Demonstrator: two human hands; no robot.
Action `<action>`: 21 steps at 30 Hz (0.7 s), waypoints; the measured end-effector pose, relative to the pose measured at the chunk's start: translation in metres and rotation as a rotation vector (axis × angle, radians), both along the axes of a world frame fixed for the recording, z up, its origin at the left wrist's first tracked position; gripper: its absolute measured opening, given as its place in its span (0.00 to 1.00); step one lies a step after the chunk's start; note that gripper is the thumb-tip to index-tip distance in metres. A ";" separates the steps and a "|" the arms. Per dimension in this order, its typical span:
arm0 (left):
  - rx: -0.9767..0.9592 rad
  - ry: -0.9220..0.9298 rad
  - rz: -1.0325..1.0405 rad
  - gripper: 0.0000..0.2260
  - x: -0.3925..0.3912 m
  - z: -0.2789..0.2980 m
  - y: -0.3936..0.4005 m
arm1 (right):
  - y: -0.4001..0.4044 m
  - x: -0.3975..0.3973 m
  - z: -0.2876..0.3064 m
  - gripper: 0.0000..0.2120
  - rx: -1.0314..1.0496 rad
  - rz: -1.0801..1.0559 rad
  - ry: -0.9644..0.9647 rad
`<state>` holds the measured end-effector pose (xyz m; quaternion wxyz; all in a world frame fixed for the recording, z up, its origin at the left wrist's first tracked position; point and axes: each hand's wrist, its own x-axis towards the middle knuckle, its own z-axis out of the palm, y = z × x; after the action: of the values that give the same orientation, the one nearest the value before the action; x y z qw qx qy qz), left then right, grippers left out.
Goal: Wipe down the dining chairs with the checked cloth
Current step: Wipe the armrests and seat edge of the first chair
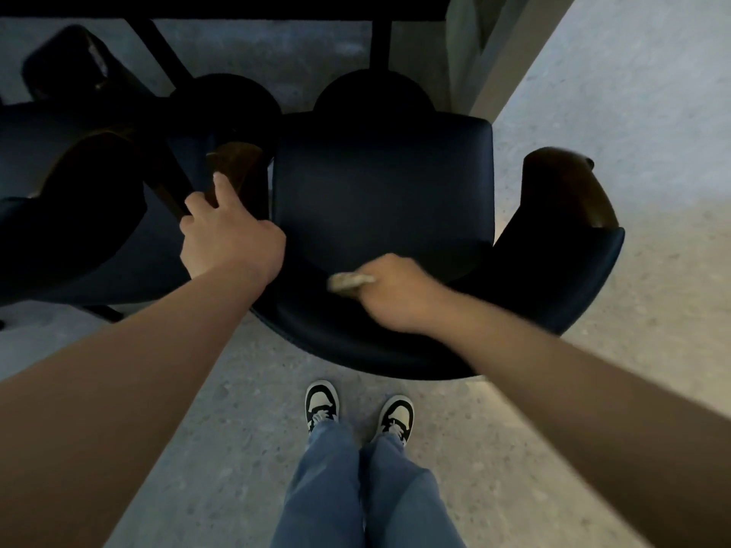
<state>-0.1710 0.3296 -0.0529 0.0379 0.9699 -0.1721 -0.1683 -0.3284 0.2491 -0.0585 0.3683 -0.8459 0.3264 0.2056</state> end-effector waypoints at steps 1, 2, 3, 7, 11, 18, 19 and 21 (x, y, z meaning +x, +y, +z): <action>0.002 -0.006 0.000 0.33 0.000 0.000 0.000 | 0.015 0.008 0.004 0.10 0.022 0.005 -0.083; 0.005 -0.009 0.001 0.33 0.001 -0.001 -0.001 | 0.021 0.009 0.008 0.09 0.032 0.014 -0.137; 0.008 -0.012 0.001 0.33 0.001 -0.002 -0.001 | 0.019 0.004 0.012 0.09 0.038 0.031 -0.155; 0.010 -0.017 -0.006 0.33 0.002 -0.004 0.000 | -0.025 -0.044 0.023 0.10 -0.047 0.261 0.030; 0.013 -0.009 -0.018 0.33 0.002 -0.003 0.000 | -0.122 -0.077 0.019 0.07 -0.341 0.340 0.368; -0.004 -0.006 -0.029 0.33 0.002 -0.004 0.001 | -0.124 -0.066 -0.001 0.08 -0.435 0.304 0.510; -0.009 -0.004 -0.027 0.33 0.002 -0.004 0.001 | -0.105 -0.060 -0.001 0.09 -0.389 0.294 0.481; -0.021 -0.001 -0.022 0.33 0.002 -0.004 0.001 | -0.073 -0.053 -0.002 0.11 -0.232 0.306 0.392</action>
<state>-0.1692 0.3306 -0.0565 0.0460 0.9675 -0.1845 -0.1666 -0.3809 0.1759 -0.0603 0.1635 -0.8659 0.2810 0.3801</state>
